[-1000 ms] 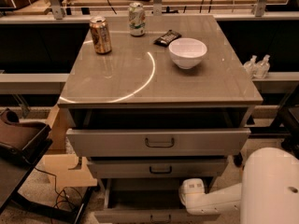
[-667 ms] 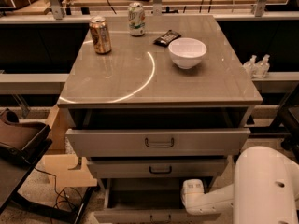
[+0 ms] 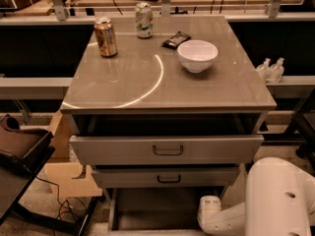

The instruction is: Open bottom drawer

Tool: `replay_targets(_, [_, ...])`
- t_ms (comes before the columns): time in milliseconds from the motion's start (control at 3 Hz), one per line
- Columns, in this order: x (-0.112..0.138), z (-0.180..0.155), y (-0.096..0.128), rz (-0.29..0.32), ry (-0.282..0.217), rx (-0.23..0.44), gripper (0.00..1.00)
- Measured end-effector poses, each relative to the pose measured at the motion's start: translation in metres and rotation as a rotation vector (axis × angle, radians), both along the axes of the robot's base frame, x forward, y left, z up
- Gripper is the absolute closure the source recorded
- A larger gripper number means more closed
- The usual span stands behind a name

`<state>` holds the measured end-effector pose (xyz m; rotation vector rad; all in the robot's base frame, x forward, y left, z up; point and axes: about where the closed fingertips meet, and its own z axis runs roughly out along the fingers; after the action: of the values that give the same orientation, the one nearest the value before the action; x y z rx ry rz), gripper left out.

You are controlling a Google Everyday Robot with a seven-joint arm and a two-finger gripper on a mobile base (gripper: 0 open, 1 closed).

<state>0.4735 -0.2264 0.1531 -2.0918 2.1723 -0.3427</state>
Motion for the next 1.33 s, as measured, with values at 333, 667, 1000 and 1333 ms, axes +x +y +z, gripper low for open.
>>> replay_targets(333, [0.0,0.0,0.0,0.0,0.0,0.0,1.0])
replay_targets(667, [-0.04,-0.008,-0.01,-0.059,0.073,0.052,1.0])
replay_targets(1000, [-0.074,-0.011,-0.018,-0.104,0.134,0.089,1.0])
replay_targets(1333, [-0.076,-0.013,-0.017,-0.103,0.144,0.087,1.0])
